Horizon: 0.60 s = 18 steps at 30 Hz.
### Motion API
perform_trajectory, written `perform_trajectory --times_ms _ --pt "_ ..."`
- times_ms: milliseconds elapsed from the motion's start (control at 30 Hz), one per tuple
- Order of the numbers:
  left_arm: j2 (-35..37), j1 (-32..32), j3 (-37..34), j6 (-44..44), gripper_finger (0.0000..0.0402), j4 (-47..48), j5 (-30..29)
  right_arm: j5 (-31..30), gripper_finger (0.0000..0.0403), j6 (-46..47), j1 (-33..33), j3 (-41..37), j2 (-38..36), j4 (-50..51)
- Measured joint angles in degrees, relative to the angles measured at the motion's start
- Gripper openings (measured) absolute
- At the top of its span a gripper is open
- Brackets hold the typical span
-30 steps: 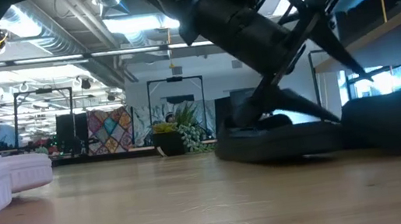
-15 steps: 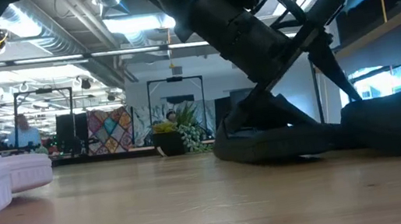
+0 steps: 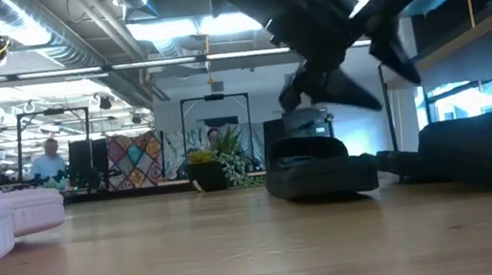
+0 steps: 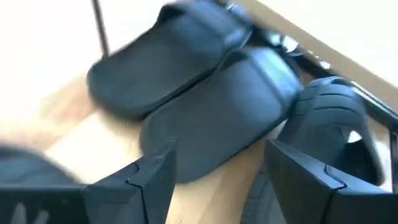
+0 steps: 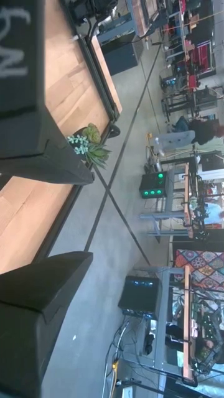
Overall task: Pick and place slides into the shelf
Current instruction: Put the black slides under the shelf
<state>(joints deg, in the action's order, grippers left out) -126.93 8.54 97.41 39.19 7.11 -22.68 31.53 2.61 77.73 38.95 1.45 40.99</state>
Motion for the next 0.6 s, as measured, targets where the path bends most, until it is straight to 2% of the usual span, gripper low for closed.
perform_trajectory --times_ms 267,467,600 --pt "-0.4 1.2 0.0 -14.9 0.0227 -5.2 -9.3 0.0 0.0188 0.0 0.0 0.0 0.0 0.0" --pt "-1.1 0.8 0.1 -18.8 0.0227 -8.0 -9.4 0.0 0.0188 0.0 0.0 0.0 0.0 0.0" --pt "-3.1 0.7 0.1 -22.3 0.0227 -14.9 -4.7 0.0 0.0188 0.0 0.0 0.0 0.0 0.0"
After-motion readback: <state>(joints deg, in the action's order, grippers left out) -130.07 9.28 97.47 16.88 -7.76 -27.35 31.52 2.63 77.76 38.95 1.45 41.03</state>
